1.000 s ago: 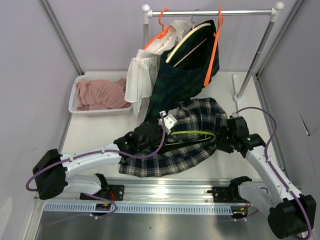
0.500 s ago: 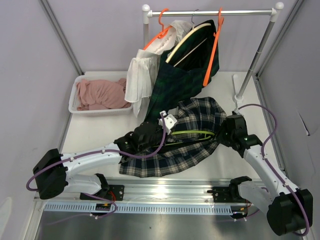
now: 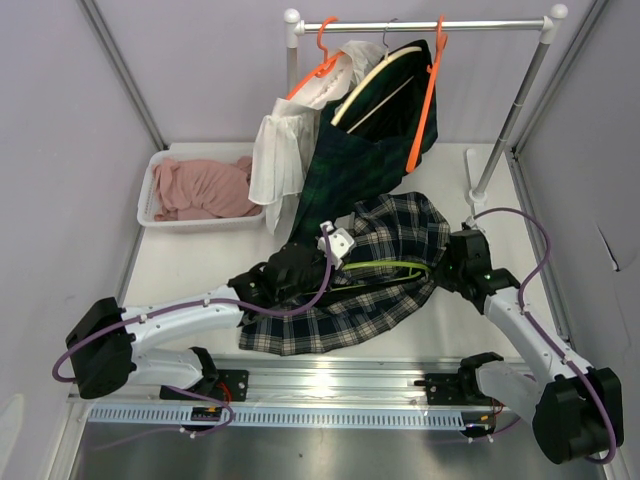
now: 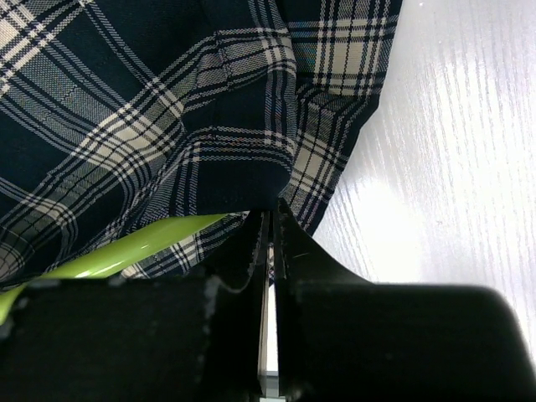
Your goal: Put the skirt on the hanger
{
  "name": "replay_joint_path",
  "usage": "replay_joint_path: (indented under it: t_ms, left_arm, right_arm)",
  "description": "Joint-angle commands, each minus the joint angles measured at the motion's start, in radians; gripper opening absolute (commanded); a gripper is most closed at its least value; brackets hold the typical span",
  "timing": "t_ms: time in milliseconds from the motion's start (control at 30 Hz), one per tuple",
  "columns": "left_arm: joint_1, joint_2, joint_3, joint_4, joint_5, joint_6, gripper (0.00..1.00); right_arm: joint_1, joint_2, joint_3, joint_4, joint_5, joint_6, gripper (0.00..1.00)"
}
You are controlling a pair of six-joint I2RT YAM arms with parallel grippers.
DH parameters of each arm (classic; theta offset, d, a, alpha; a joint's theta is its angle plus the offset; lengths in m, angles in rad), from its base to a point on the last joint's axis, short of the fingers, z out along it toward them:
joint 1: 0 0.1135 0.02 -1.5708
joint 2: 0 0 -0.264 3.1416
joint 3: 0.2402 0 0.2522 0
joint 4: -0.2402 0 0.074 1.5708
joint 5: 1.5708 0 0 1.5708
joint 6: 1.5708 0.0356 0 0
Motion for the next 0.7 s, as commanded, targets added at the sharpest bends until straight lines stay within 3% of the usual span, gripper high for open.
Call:
replay_joint_path:
  t_ms: [0,300,667]
  left_arm:
    - [0.011,-0.012,0.060,0.024,0.021,-0.016,0.00]
    - [0.000,-0.026,0.095,-0.008,-0.010,0.019,0.00]
    - [-0.055,-0.032,0.156,-0.042,0.010,0.045,0.00]
  right_arm:
    - [0.010,-0.019,0.021,0.013,0.042,-0.019,0.00]
    - [0.182,-0.068,0.273,-0.228,0.241,0.014,0.00]
    - [0.514,0.019,0.543,-0.386,0.424,0.103,0.00]
